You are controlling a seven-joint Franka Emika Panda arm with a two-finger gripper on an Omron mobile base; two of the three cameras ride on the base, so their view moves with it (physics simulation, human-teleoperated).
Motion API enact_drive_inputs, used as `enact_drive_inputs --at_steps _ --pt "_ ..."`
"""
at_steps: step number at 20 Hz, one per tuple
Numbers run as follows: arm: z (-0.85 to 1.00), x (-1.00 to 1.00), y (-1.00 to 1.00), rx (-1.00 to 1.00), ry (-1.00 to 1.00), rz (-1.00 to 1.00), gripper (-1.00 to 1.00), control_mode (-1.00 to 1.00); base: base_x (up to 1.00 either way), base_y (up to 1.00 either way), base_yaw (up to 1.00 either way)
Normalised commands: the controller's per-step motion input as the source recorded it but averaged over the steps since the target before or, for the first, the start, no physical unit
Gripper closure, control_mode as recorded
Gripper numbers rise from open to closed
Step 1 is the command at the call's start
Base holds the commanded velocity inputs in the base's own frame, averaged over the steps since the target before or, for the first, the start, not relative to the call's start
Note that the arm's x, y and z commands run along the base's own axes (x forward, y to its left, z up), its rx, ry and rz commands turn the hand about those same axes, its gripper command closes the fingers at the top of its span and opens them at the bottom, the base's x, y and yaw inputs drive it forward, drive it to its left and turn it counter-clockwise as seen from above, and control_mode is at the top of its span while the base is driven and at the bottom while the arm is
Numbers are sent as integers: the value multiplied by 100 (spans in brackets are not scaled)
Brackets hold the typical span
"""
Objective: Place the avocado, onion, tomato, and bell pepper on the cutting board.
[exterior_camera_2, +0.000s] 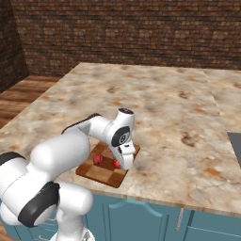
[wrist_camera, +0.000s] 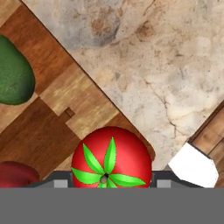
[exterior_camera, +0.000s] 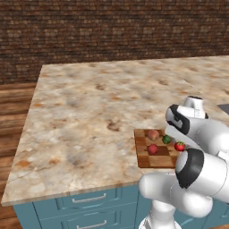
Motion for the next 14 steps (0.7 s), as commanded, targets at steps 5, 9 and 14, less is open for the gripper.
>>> enact_drive_inputs --at_steps 5,9,14 --pt "-14 1 20 0 0 0 100 -100 0 0 0" --pt "-25 6 4 0 0 0 100 -100 0 0 0" --pt "-14 6 2 0 -1 0 100 -100 0 0 0"
